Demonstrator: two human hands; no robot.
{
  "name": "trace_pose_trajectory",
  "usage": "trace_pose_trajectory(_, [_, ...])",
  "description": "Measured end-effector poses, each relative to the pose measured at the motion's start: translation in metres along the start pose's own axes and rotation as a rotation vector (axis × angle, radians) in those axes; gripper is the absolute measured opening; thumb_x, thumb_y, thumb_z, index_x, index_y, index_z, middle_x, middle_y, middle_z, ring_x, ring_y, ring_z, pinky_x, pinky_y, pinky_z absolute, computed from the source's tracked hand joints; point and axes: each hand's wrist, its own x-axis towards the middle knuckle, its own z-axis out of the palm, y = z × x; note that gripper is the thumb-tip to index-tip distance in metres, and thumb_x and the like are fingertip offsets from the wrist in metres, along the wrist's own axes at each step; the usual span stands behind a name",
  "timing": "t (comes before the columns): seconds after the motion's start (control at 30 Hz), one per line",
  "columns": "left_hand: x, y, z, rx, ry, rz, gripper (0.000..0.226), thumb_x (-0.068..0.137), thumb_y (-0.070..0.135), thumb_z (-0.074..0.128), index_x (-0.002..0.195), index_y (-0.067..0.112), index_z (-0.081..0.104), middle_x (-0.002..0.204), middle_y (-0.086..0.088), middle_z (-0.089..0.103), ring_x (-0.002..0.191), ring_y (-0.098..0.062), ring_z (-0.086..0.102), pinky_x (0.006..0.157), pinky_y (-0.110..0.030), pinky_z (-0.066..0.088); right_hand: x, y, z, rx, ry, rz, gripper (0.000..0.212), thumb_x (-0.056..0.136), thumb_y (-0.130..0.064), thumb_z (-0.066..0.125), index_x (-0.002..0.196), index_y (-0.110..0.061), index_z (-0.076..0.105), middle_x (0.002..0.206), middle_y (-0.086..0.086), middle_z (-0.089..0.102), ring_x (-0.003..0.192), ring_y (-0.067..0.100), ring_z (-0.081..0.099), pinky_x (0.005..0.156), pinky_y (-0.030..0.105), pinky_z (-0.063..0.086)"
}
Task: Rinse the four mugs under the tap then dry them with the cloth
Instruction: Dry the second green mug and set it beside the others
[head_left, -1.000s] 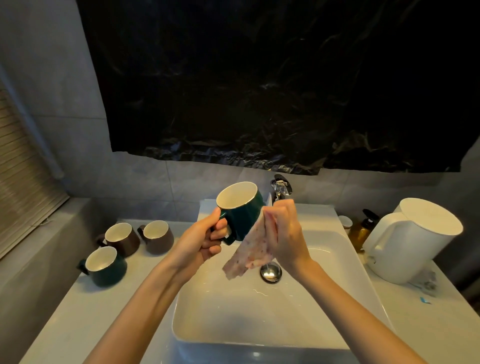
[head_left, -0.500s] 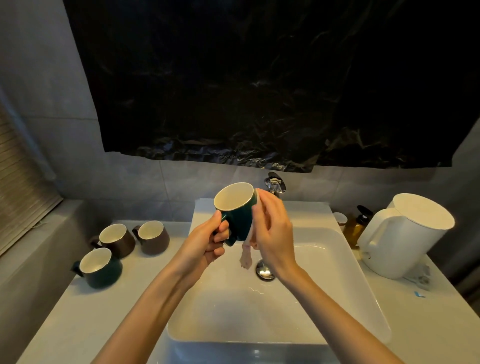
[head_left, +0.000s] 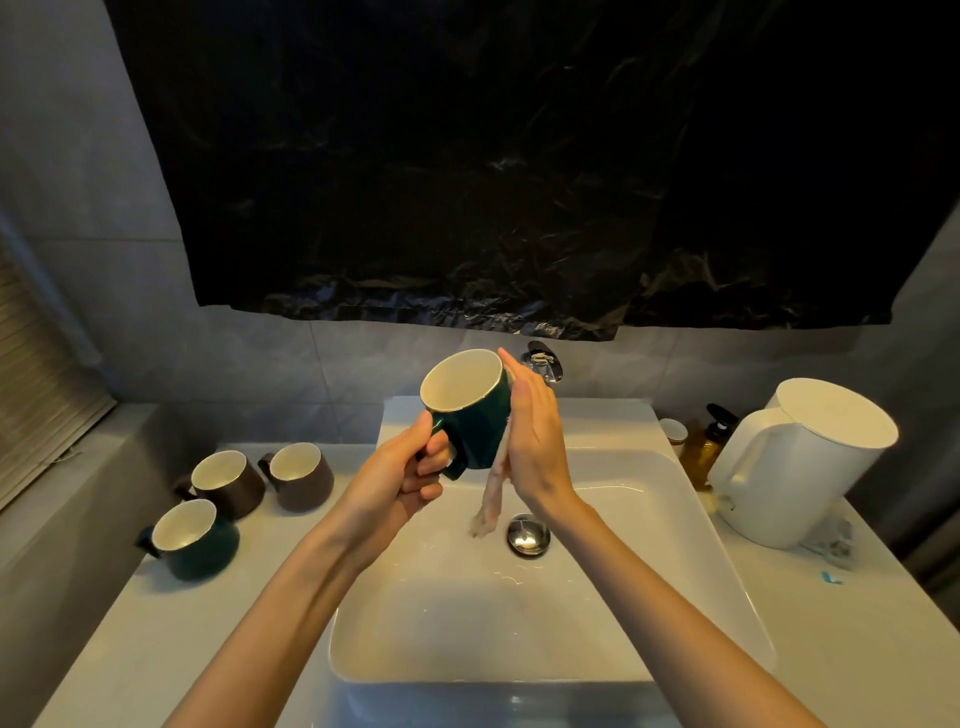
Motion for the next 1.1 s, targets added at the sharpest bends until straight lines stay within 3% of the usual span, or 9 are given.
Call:
trace_pose_trajectory(0.2, [0.003, 0.000, 0.003, 0.077, 0.003, 0.000, 0.041, 0.099, 0.042, 0.034, 0.069, 0.015, 0.040, 0.060, 0.004, 0.033, 0.049, -0.008, 0.028, 0.053, -0.021, 0.029, -0.015, -0.009, 0.004, -0.282, 0.062, -0.177, 0.050, 0.100, -0.036, 0.024, 0.148, -0.026, 0.031, 0.146, -0.016, 0.035, 0.127, -0.021, 0.016, 0.100, 0.001, 0.011])
trace_pose_trajectory(0.33, [0.004, 0.002, 0.002, 0.170, -0.067, 0.026, 0.040, 0.097, 0.044, 0.034, 0.069, 0.015, 0.036, 0.060, 0.005, 0.031, 0.051, -0.008, 0.026, 0.055, -0.022, 0.025, 0.004, -0.018, -0.004, -0.153, 0.007, -0.246, 0.052, 0.100, -0.041, 0.021, 0.146, -0.023, 0.036, 0.143, -0.017, 0.038, 0.129, -0.014, 0.025, 0.105, 0.005, 0.018])
trace_pose_trajectory(0.5, [0.004, 0.007, -0.010, 0.289, -0.171, 0.085, 0.039, 0.091, 0.043, 0.037, 0.069, 0.012, 0.037, 0.060, 0.006, 0.035, 0.055, -0.007, 0.031, 0.057, -0.018, 0.037, 0.028, -0.016, -0.019, 0.147, -0.128, -0.103, 0.047, 0.096, -0.039, 0.026, 0.129, -0.023, 0.056, 0.127, -0.007, 0.059, 0.120, 0.010, 0.052, 0.103, 0.040, 0.043])
trace_pose_trajectory(0.6, [0.005, 0.006, -0.015, 0.253, -0.191, 0.112, 0.036, 0.092, 0.039, 0.037, 0.070, 0.011, 0.038, 0.062, 0.006, 0.036, 0.058, -0.007, 0.033, 0.061, -0.018, 0.041, 0.028, -0.019, -0.022, 0.238, -0.169, -0.068, 0.050, 0.091, -0.043, 0.031, 0.121, -0.011, 0.057, 0.119, 0.003, 0.061, 0.112, 0.015, 0.057, 0.096, 0.034, 0.048])
trace_pose_trajectory(0.73, [0.006, -0.001, -0.015, 0.151, -0.159, 0.099, 0.036, 0.091, 0.039, 0.039, 0.071, 0.010, 0.038, 0.061, 0.005, 0.034, 0.056, -0.008, 0.034, 0.062, -0.020, 0.042, 0.022, -0.016, -0.029, 0.313, -0.219, 0.083, 0.054, 0.083, -0.059, 0.034, 0.116, -0.021, 0.054, 0.117, 0.002, 0.059, 0.111, 0.015, 0.057, 0.093, 0.030, 0.050])
trace_pose_trajectory(0.83, [0.006, -0.003, -0.013, 0.042, -0.119, 0.088, 0.036, 0.090, 0.040, 0.042, 0.070, 0.010, 0.040, 0.063, 0.001, 0.030, 0.055, -0.009, 0.031, 0.065, -0.023, 0.039, 0.019, -0.010, -0.035, 0.396, -0.263, 0.275, 0.034, 0.098, -0.041, 0.032, 0.113, -0.022, 0.056, 0.109, 0.001, 0.062, 0.106, 0.014, 0.059, 0.091, 0.034, 0.052])
trace_pose_trajectory(0.9, [0.007, -0.003, -0.013, 0.040, -0.100, 0.091, 0.036, 0.090, 0.040, 0.042, 0.070, 0.011, 0.040, 0.063, 0.001, 0.030, 0.055, -0.009, 0.030, 0.067, -0.026, 0.037, 0.021, -0.007, -0.042, 0.319, -0.245, 0.335, 0.021, 0.098, -0.029, 0.040, 0.110, -0.018, 0.053, 0.107, 0.004, 0.058, 0.103, 0.015, 0.058, 0.090, 0.038, 0.051])
trace_pose_trajectory(1.0, [0.008, -0.002, -0.013, 0.023, -0.077, 0.079, 0.035, 0.089, 0.041, 0.042, 0.071, 0.011, 0.039, 0.062, 0.002, 0.031, 0.055, -0.009, 0.030, 0.069, -0.027, 0.037, 0.024, -0.013, -0.059, 0.158, -0.151, 0.243, 0.030, 0.100, -0.020, 0.044, 0.128, -0.019, 0.036, 0.120, 0.000, 0.047, 0.108, 0.008, 0.054, 0.085, 0.020, 0.050])
trace_pose_trajectory(1.1, [0.010, -0.004, -0.011, 0.026, -0.054, 0.072, 0.034, 0.092, 0.040, 0.041, 0.072, 0.012, 0.041, 0.062, 0.002, 0.034, 0.055, -0.008, 0.033, 0.072, -0.028, 0.036, 0.024, -0.029, -0.067, 0.016, 0.006, -0.042, 0.045, 0.094, -0.010, 0.059, 0.125, -0.019, 0.028, 0.119, -0.007, 0.042, 0.104, -0.010, 0.051, 0.077, 0.007, 0.047])
